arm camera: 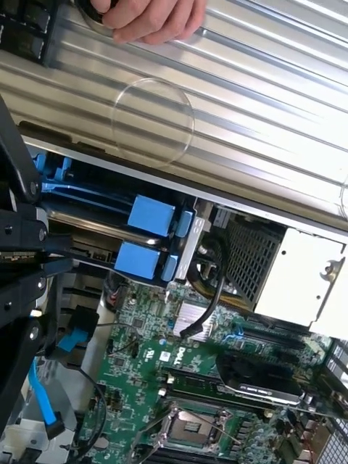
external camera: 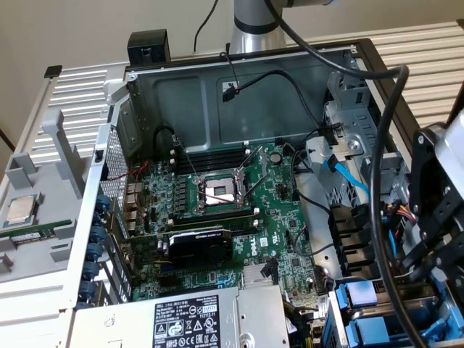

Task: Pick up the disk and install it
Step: 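Insert the first disk wire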

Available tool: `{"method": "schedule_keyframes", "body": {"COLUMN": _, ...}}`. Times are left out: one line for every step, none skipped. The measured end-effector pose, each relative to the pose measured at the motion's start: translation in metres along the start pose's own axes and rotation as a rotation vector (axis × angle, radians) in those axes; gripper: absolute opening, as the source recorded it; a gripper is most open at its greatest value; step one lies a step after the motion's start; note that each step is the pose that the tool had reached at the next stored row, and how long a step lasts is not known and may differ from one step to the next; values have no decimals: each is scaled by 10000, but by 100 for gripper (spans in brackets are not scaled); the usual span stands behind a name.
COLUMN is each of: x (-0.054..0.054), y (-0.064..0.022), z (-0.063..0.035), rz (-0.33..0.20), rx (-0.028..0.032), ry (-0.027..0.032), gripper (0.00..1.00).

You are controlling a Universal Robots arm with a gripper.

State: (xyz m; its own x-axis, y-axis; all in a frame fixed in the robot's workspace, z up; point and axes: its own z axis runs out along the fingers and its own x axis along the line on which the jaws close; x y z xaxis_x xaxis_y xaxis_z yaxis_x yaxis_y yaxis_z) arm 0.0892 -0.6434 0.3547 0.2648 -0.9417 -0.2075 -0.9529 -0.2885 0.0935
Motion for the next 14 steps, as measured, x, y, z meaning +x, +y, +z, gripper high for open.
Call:
{"method": "schedule_keyframes", "body": {"x": -16, "y": 0, "z": 1, "rz": 13, "rx": -13, "ry": 106, "gripper": 16}}
{"method": "schedule_keyframes", "body": {"x": -34, "y": -1, "z": 3, "rz": 29, "rx": -33, "ry": 220, "gripper": 16}}
{"method": "schedule_keyframes", "body": {"x": -55, "y": -5, "z": 5, "rz": 43, "rx": -52, "ry": 331, "gripper": 16}}
{"method": "schedule_keyframes", "body": {"x": -75, "y": -8, "z": 5, "rz": 54, "rx": -63, "ry": 417, "gripper": 16}}
{"method": "schedule_keyframes", "body": {"x": -98, "y": -13, "z": 3, "rz": 63, "rx": -72, "ry": 495, "gripper": 16}}
{"method": "schedule_keyframes", "body": {"x": -121, "y": -18, "z": 0, "rz": 73, "rx": -82, "ry": 578, "gripper": 16}}
{"method": "schedule_keyframes", "body": {"x": -144, "y": -22, "z": -1, "rz": 84, "rx": -96, "ry": 669, "gripper": 16}}
{"method": "schedule_keyframes", "body": {"x": -164, "y": -26, "z": -2, "rz": 97, "rx": -110, "ry": 760, "gripper": 16}}
{"method": "schedule_keyframes", "body": {"x": -184, "y": -30, "z": -2, "rz": 110, "rx": -127, "ry": 857, "gripper": 16}}
{"method": "schedule_keyframes", "body": {"x": -203, "y": -34, "z": -3, "rz": 122, "rx": -142, "ry": 949, "gripper": 16}}
{"method": "schedule_keyframes", "body": {"x": -223, "y": -38, "z": -4, "rz": 134, "rx": -159, "ry": 1043, "gripper": 16}}
{"method": "schedule_keyframes", "body": {"x": -241, "y": -44, "z": -4, "rz": 144, "rx": -175, "ry": 1124, "gripper": 16}}
{"method": "schedule_keyframes", "body": {"x": -248, "y": -46, "z": -4, "rz": 153, "rx": -192, "ry": 1186, "gripper": 16}}
{"method": "schedule_keyframes", "body": {"x": -250, "y": -46, "z": -2, "rz": 156, "rx": -199, "ry": 1210, "gripper": 16}}
